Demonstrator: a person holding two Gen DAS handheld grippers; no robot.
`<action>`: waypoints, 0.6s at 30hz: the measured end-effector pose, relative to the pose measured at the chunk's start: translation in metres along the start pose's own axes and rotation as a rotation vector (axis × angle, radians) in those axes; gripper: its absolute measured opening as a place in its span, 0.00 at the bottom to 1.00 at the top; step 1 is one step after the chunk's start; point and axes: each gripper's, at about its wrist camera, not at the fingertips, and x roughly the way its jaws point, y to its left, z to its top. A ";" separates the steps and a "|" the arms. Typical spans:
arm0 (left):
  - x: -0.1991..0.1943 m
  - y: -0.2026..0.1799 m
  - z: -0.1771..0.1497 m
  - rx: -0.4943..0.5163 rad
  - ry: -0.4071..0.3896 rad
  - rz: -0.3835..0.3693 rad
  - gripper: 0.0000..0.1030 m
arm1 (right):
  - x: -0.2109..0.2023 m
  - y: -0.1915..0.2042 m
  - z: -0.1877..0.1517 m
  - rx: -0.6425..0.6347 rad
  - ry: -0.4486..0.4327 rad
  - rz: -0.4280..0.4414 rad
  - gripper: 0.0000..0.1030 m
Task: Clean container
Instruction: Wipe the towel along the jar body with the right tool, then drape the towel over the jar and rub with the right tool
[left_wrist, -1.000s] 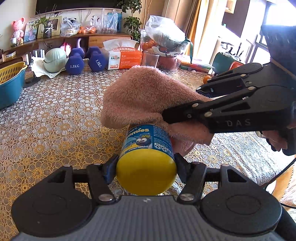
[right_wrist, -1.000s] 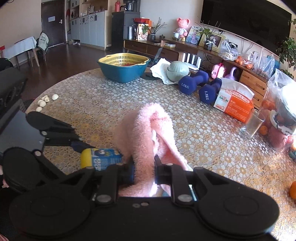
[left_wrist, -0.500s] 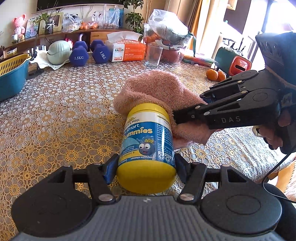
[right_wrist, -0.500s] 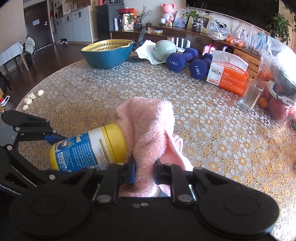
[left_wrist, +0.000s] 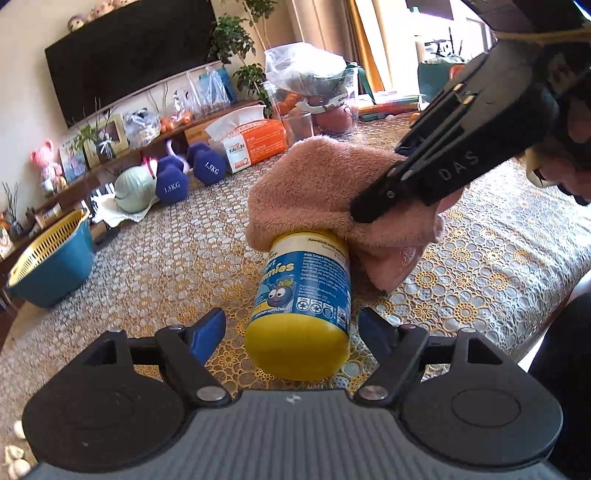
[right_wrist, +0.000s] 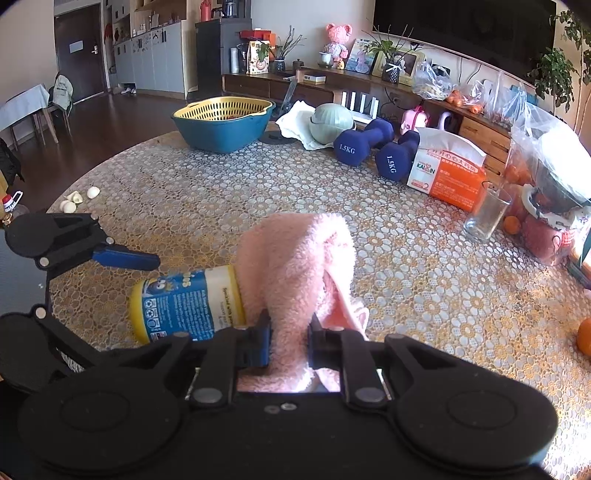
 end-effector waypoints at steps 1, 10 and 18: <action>-0.001 -0.003 -0.001 0.020 -0.002 0.000 0.76 | 0.000 0.001 0.000 -0.001 0.000 -0.001 0.16; 0.009 -0.016 -0.007 0.087 -0.005 0.039 0.76 | 0.002 0.001 -0.001 0.010 0.003 -0.003 0.16; 0.015 -0.007 -0.007 0.033 0.005 0.023 0.63 | 0.002 0.000 -0.002 0.023 -0.003 -0.008 0.16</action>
